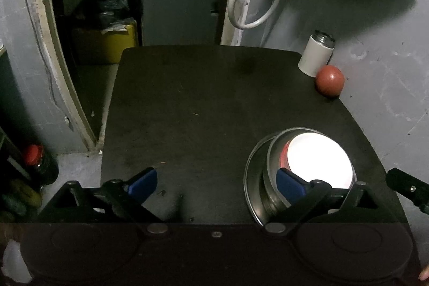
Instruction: Organize plates and bowls
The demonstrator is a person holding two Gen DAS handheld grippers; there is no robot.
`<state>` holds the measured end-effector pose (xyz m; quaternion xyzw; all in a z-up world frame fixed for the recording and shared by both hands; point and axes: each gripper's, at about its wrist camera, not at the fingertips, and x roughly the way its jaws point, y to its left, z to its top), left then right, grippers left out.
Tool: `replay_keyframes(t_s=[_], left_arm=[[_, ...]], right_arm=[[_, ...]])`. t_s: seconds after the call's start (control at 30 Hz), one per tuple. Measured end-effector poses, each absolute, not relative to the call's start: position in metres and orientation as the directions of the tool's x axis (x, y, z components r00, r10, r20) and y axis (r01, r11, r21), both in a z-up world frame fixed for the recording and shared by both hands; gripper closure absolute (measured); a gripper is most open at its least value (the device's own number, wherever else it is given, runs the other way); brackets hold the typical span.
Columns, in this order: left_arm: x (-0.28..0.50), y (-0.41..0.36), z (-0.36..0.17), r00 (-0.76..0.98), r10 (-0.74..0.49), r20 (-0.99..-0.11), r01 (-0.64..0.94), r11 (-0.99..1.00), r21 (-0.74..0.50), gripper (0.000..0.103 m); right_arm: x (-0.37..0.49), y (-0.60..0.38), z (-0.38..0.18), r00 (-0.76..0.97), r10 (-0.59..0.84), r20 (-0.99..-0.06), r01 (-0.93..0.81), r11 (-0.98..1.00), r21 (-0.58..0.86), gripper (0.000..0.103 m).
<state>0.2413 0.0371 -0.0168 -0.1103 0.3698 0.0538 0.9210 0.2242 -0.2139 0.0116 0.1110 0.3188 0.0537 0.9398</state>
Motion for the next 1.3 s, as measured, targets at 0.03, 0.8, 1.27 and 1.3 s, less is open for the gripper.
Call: replay_keyframes(t_s=[0.03,0.8,1.27,1.3], left_arm=[[0.239,0.037,-0.016,0.724,0.020,-0.689,-0.184,0.969,-0.166,0.006],[0.175,0.010,0.002,0.801,0.055,-0.596,-0.142,0.985,-0.101,0.001],[0.136,-0.001,0.001,0.800,0.077,-0.595,-0.165,0.982,-0.094,0.001],[0.133,-0.001,0.000,0.800,0.080,-0.595,-0.167,0.981,-0.093,0.001]], right_arm=[[0.221,-0.215,0.012,0.797,0.172,-0.579,-0.031,0.969,0.246,0.000],[0.164,-0.228,0.026,0.854,0.181,-0.488,-0.068,0.969,0.239,0.000],[0.131,-0.236,0.028,0.862,0.207,-0.463,-0.111,0.968,0.227,0.000],[0.129,-0.236,0.028,0.862,0.209,-0.463,-0.113,0.968,0.226,0.000]])
